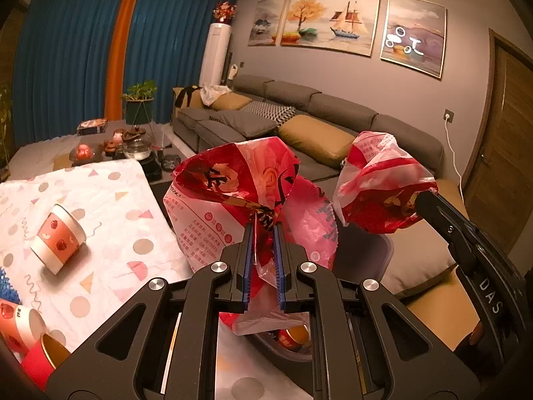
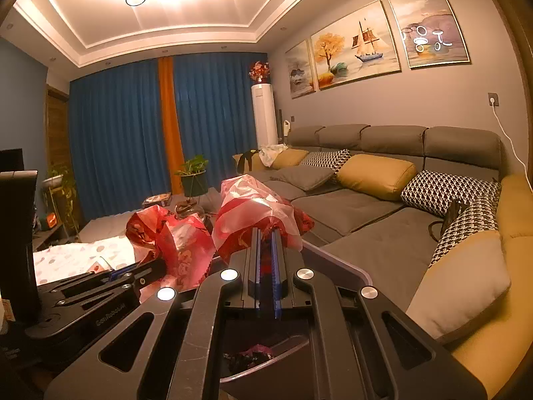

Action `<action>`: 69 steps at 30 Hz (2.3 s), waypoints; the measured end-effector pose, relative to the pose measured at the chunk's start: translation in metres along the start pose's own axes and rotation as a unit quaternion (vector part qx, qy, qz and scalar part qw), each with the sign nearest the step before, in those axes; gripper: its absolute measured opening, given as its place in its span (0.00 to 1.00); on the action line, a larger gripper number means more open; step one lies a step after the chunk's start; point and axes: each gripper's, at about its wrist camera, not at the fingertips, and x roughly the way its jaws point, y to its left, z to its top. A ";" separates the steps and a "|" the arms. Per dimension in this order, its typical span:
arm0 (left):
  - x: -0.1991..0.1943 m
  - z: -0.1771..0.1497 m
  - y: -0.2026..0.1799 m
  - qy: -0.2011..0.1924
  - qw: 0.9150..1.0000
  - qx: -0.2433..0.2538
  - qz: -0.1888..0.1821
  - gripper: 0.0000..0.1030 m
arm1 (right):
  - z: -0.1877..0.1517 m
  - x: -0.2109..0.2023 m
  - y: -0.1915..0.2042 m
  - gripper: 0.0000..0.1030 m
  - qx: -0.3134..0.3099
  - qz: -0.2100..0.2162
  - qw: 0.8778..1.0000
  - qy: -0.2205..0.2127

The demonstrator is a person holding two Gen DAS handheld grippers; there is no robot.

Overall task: Collect trash
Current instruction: 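Open both tools over the grey bin to drop the two bags, then move both tools back to the table toward the pink bag and red cup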

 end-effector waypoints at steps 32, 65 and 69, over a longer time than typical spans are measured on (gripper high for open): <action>-0.082 -0.014 0.046 -0.058 0.990 -0.066 0.109 0.93 | 0.002 -0.044 0.004 0.79 0.016 -0.011 0.999 -0.029; -0.280 -0.134 0.169 -0.057 0.946 -0.115 0.298 0.94 | -0.071 -0.094 0.151 0.87 -0.038 0.118 0.992 0.033; -0.266 -0.136 0.171 -0.042 0.952 -0.114 0.281 0.94 | -0.078 -0.094 0.157 0.87 -0.046 0.121 0.991 0.039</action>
